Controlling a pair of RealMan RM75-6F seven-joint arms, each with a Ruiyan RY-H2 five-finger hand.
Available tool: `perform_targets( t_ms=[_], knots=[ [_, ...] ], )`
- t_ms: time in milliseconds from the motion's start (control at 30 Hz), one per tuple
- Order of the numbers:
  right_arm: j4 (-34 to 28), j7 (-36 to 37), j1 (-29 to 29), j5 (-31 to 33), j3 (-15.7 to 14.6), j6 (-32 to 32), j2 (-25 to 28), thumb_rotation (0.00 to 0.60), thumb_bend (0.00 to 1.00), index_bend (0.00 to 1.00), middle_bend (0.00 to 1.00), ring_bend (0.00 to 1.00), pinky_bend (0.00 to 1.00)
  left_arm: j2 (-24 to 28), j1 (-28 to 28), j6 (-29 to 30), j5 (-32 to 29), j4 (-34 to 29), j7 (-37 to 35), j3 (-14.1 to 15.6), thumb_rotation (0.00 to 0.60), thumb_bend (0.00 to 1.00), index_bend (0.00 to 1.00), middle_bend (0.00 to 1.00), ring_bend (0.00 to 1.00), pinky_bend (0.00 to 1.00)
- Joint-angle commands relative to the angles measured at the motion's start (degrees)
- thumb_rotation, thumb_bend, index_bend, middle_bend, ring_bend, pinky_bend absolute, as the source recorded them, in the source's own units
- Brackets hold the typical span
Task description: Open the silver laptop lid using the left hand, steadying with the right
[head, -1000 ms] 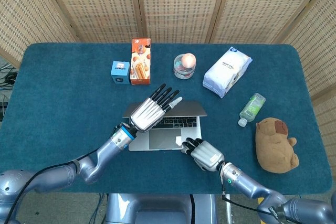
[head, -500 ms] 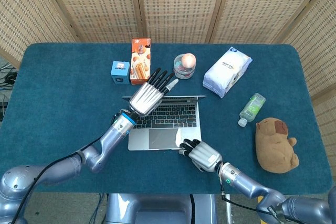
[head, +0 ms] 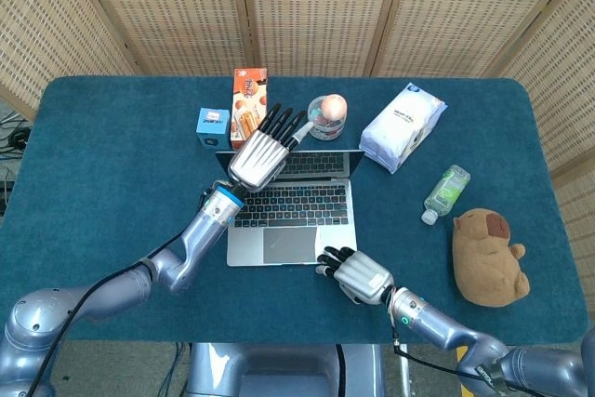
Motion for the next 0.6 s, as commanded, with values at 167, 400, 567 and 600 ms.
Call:
perform_targets(
  t_ms=[167,400,567,600],
  knots=[
    [-0.03,0.02,0.21,0.04,-0.04,0.24,0.05,0.600,0.78,0.19,0.13,0.04,0.19,-1.02,-0.92,-0.40,-1.33,1.88,0.21,-0.27,0.600,0.44,0.00,0.00,0.00,0.00],
    [0.49,-0.10,0.24,0.18,-0.45,0.38,-0.21,0.600,0.78,0.19,0.13,0.04,0.19,-1.56,-2.07,-0.64,-3.44,3.62,1.30,-1.28,0.600,0.44,0.00,0.00,0.00,0.00],
    [0.63,0.06,0.27,0.18,-0.58,0.61,-0.15,0.600,0.78,0.19,0.13,0.04,0.19,-1.65,-2.43,-0.47,-3.95,4.05,1.88,-1.11,0.600,0.44,0.00,0.00,0.00,0.00],
    [0.63,0.11,0.28,0.18,-0.59,0.64,-0.11,0.600,0.78,0.19,0.13,0.04,0.19,-1.65,-2.47,-0.44,-4.01,4.09,1.91,-1.08,0.600,0.44,0.00,0.00,0.00,0.00]
  ],
)
